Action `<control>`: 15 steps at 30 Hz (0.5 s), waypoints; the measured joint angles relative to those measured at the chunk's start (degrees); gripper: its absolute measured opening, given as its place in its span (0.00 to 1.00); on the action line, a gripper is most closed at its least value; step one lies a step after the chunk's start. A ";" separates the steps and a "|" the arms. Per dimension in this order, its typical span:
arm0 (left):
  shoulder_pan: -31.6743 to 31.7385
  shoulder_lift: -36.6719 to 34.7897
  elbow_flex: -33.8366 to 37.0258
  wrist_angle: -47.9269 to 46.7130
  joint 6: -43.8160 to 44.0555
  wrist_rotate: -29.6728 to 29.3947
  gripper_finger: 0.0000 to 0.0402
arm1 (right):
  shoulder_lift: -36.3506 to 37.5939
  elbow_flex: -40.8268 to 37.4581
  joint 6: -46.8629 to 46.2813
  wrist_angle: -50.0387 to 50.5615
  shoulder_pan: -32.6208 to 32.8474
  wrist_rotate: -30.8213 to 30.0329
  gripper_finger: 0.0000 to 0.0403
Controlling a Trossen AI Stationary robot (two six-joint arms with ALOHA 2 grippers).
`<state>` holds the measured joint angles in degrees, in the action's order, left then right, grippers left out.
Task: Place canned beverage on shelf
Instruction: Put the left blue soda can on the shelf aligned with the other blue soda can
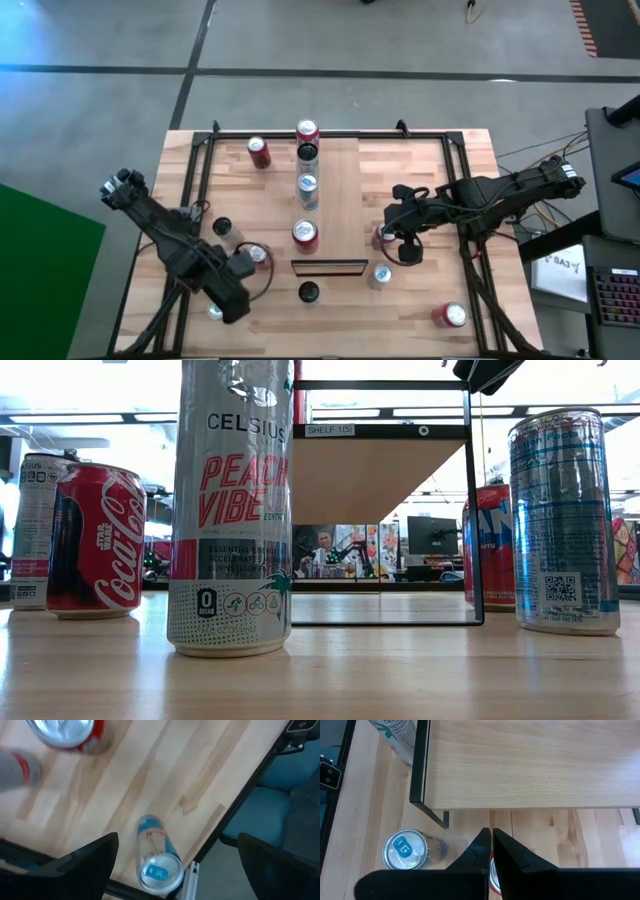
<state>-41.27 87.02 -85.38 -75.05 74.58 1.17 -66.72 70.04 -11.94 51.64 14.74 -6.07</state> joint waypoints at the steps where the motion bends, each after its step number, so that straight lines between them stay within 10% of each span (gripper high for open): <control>1: -0.70 0.00 0.00 0.00 1.52 0.00 0.94 | 0.00 0.00 0.00 0.00 0.00 0.00 0.02; 15: -8.91 4.13 0.00 0.02 15.98 -0.10 0.94 | 0.00 0.00 0.17 -0.01 0.02 0.00 0.02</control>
<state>-50.18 91.16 -85.38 -75.02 90.55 1.07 -66.72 70.04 -11.77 51.63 14.76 -6.07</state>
